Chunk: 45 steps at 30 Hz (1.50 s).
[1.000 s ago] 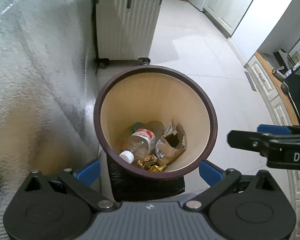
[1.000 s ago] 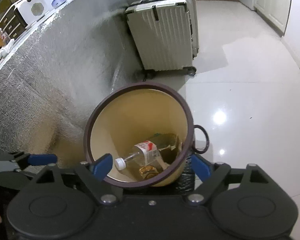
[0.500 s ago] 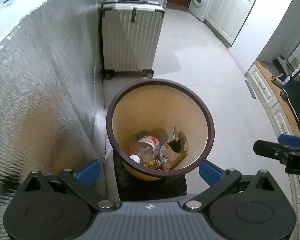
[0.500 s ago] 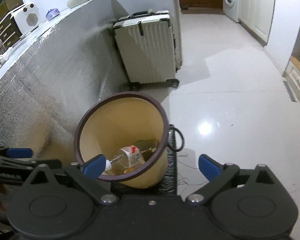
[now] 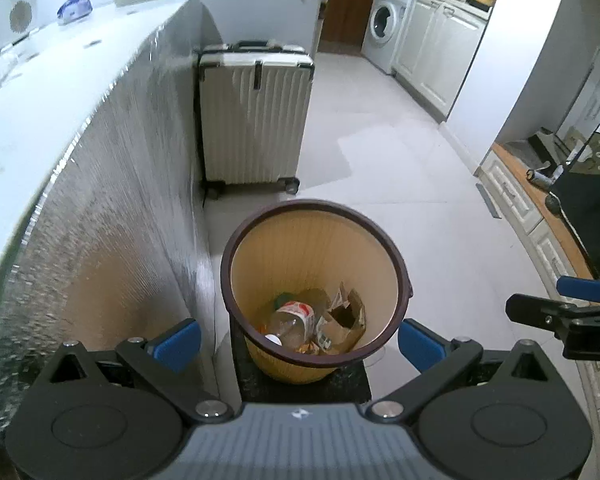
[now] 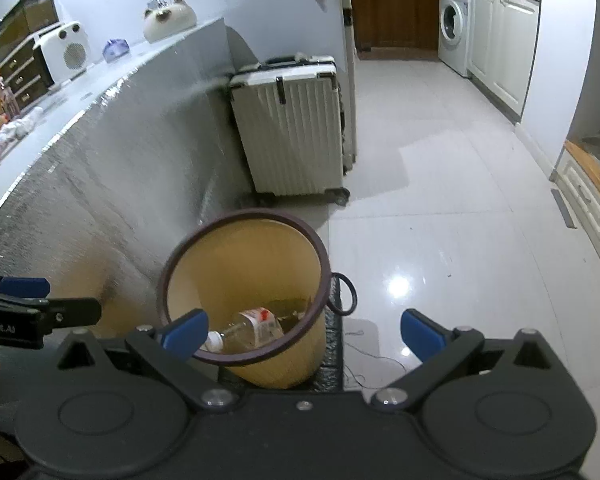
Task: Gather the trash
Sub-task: 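Lift both tools away from the bin back toward the table, then grasp the blue crushed can with the left gripper while the right grasps the white plastic bag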
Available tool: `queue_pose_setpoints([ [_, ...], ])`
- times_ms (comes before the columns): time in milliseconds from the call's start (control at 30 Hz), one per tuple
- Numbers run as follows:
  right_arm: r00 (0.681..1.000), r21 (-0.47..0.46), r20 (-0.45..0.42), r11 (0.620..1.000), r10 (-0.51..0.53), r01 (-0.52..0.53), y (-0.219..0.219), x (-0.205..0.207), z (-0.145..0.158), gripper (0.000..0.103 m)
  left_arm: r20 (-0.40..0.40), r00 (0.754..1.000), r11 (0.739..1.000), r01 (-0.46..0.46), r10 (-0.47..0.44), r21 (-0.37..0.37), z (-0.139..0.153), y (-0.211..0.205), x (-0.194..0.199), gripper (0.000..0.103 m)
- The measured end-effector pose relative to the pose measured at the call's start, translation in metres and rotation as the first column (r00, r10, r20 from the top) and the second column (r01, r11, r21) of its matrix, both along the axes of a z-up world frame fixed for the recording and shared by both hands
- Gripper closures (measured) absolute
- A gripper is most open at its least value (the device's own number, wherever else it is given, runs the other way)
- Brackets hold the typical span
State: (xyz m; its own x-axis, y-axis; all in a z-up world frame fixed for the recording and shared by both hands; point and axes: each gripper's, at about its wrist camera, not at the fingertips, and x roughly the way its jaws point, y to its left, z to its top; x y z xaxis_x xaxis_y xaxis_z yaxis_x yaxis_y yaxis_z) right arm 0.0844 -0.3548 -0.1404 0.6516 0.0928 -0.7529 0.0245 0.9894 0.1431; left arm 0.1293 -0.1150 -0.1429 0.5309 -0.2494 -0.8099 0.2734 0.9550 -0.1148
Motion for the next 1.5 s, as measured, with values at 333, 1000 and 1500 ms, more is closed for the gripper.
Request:
queue_pose_setpoints([
  [333,0.995,-0.016,0.095,1.000,0.004,-0.002,0.013,-0.027,0.036,0.000,0.128,0.992,1.000,0.003,0.000,-0.025,0.046,0.017,-0.030,0.000],
  [1000,0.965,-0.023,0.257,0.999,0.047,-0.043,0.082,-0.020,0.098,0.000,0.306,0.939,0.986,-0.134,0.157,-0.095,0.116,0.125,-0.044,0.000],
  [1500,0.936,-0.003,0.330,0.992,0.121,-0.127,0.180,0.042,0.133,0.000,0.411,0.849,0.942,-0.323,0.331,-0.091,0.149,0.257,-0.022,0.000],
])
